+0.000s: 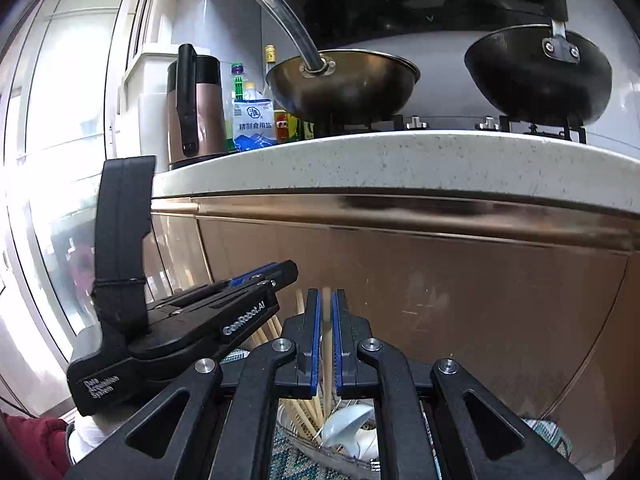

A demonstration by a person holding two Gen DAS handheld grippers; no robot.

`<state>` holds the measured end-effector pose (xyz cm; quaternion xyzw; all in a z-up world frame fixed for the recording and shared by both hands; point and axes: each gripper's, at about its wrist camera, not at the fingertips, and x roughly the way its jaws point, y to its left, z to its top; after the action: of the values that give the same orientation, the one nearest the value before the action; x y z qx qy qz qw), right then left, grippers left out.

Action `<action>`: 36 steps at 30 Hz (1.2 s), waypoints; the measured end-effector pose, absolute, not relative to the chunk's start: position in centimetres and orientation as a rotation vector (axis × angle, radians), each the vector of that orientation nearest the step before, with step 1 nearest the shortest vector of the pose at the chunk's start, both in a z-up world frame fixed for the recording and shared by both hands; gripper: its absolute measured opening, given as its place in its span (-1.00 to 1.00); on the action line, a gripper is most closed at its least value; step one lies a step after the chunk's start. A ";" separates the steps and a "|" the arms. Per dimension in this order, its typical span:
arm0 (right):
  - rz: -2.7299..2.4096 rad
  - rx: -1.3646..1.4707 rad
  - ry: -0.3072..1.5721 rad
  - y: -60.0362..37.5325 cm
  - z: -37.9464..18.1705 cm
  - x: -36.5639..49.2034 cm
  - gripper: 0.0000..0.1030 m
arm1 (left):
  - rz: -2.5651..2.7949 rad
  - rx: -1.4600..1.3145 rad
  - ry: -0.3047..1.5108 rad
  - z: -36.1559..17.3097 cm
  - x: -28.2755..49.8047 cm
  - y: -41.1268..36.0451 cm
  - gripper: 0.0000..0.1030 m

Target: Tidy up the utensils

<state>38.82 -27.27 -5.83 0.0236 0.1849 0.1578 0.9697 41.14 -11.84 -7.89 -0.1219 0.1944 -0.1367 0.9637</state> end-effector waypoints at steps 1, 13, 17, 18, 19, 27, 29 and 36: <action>0.315 0.052 0.371 -27.3 -5.7 38.6 -0.87 | -0.271 -0.249 0.385 -7.6 40.6 -11.5 -0.40; 0.256 0.047 0.287 -26.5 -1.2 30.3 -0.56 | -0.217 -0.169 0.350 -2.1 31.1 -7.4 -0.10; 0.229 0.016 0.258 -25.4 0.4 25.9 -0.30 | -0.208 -0.124 0.305 -0.1 25.6 -6.2 0.01; 0.222 0.010 0.250 -25.1 0.7 24.5 -0.26 | -0.203 -0.112 0.293 0.2 24.3 -6.0 0.04; 0.216 0.006 0.243 -24.9 1.0 23.4 -0.18 | -0.190 -0.095 0.282 0.5 23.0 -6.0 0.05; 0.128 -0.035 0.189 -23.4 2.6 14.1 0.11 | -0.150 0.023 0.224 1.5 13.3 -5.0 0.21; 0.104 -0.054 0.173 -23.1 2.9 12.1 0.21 | -0.132 0.023 0.207 1.7 11.4 -4.4 0.25; 0.033 -0.115 0.131 -22.0 3.2 6.8 0.51 | -0.087 0.016 0.164 2.3 7.2 -3.3 0.38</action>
<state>6.79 -21.97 3.25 -0.0575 0.0653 0.0165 0.9961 7.16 -3.29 2.34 0.0079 0.0816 -0.0433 0.9957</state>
